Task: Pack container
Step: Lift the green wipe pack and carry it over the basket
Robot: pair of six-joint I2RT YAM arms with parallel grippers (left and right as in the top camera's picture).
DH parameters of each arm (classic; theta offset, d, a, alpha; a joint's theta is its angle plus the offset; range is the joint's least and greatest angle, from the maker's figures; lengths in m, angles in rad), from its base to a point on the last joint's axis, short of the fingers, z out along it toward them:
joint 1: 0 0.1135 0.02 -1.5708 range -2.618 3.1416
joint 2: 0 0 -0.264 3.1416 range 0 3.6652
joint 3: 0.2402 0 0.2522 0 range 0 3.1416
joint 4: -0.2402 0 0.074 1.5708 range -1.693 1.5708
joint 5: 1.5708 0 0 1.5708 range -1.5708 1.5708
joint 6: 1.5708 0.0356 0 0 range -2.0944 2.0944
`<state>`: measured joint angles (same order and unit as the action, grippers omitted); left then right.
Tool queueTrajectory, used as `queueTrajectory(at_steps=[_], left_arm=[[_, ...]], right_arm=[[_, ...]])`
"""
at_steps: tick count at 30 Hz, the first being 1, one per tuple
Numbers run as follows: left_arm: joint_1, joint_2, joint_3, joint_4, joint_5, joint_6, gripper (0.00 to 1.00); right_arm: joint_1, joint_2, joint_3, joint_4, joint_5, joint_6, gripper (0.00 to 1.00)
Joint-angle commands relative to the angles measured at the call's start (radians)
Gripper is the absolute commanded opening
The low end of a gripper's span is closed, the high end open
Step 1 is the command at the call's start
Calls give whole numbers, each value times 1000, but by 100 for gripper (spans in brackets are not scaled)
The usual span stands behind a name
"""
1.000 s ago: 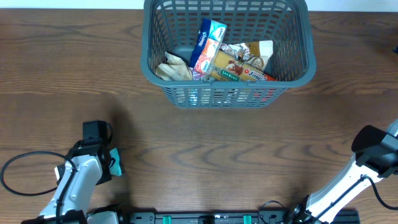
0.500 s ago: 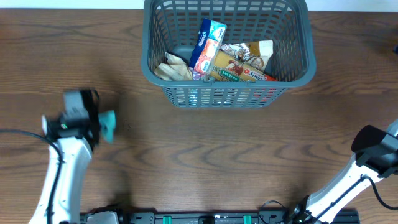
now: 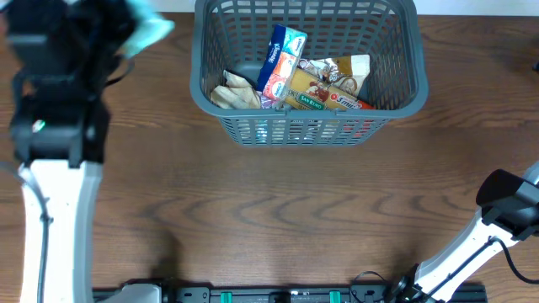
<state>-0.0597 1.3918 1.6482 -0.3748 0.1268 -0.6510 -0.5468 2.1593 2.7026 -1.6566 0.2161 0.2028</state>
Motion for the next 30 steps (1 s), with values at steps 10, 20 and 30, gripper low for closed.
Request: queueTrajectory(at_steps=[10,20,30], left_arm=[[-303,364,261,-27,25,196,6],[-396,504,262,-112,-61,199,6],[-396,587,261,-205,-103,213,7]], right_arm=[[-2,-8,-2,0,4,13,99],[-2,-8,-2,-1,4,14,99],[-2,-8,-2,-1,4,14,99]])
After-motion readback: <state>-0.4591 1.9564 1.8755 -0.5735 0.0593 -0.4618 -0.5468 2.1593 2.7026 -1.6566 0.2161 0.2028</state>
